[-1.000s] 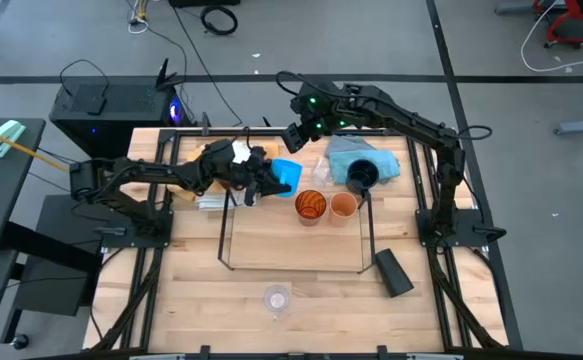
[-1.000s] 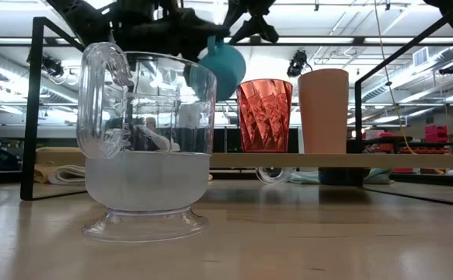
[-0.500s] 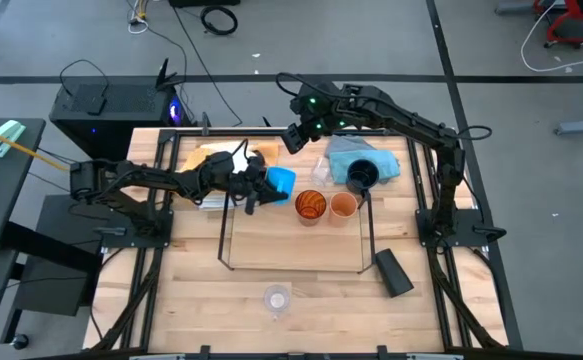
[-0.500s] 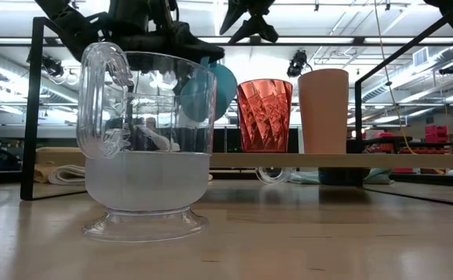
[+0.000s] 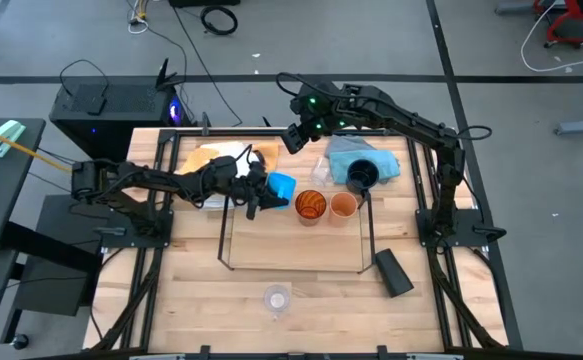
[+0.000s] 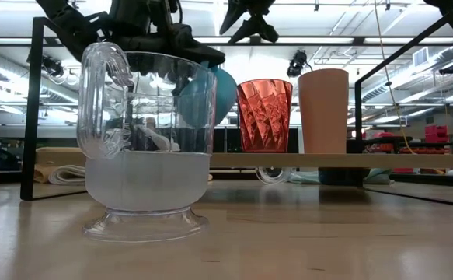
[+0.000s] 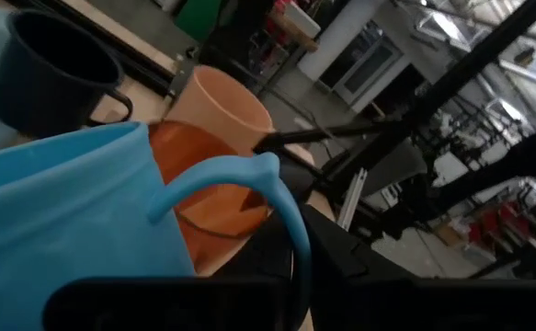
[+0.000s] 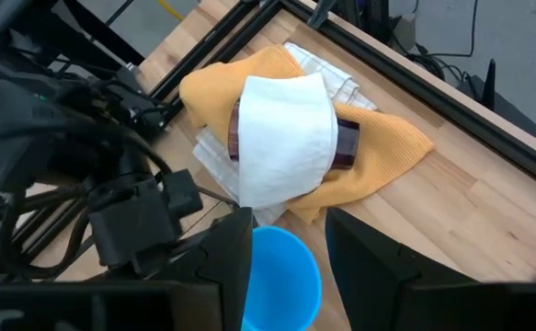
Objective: Stack small to large cups/mugs on shelf
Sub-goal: Put the blue mug on the shelf
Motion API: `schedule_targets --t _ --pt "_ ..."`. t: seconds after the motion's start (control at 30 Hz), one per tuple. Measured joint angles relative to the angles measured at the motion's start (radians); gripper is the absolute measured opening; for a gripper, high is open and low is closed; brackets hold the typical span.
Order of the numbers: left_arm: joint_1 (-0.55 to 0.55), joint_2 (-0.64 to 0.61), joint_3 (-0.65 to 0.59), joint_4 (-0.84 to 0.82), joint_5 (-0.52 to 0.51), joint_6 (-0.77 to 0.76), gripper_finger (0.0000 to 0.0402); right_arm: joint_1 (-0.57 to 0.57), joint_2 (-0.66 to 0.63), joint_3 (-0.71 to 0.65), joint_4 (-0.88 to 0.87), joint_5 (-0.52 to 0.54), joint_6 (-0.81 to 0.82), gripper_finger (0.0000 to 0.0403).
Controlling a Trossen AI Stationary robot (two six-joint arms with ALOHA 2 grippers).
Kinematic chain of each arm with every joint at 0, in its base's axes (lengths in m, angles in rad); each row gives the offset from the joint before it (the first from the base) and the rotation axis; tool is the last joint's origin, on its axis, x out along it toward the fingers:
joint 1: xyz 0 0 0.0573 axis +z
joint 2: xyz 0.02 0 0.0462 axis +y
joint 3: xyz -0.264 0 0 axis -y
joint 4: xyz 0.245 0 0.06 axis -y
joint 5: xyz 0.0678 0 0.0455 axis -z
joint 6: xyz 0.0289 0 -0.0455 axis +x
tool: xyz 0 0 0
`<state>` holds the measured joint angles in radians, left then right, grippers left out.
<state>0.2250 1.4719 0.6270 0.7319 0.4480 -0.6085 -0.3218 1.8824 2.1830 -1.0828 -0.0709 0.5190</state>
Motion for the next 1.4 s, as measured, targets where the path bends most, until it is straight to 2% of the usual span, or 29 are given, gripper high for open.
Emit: schedule_targets --t 0.33,0.6,0.73,1.0,1.13,1.4 --pt "-0.046 0.0 0.0 -0.098 -0.009 0.068 0.0024 0.0 0.0 0.0 0.0 0.0 0.0 0.0146" --pt "-0.085 0.0 0.0 -0.102 -0.086 0.121 0.0016 0.0 0.0 0.0 0.0 0.0 -0.001 0.0146" --pt "-0.107 0.0 0.0 -0.102 -0.137 0.147 0.0026 0.006 0.0 0.0 -0.001 -0.015 -0.016 0.0146" --pt "-0.154 0.0 0.0 -0.101 -0.238 0.274 0.0015 0.018 0.0 0.0 -0.002 -0.034 -0.033 0.0146" --pt "-0.178 0.0 0.0 -0.105 -0.282 0.306 0.0026 0.018 0.0 0.0 -0.002 -0.034 -0.033 0.0146" --pt "-0.222 0.059 0.0 -0.117 -0.318 0.332 0.0015 0.017 0.0 0.0 -0.002 -0.034 -0.035 0.0146"
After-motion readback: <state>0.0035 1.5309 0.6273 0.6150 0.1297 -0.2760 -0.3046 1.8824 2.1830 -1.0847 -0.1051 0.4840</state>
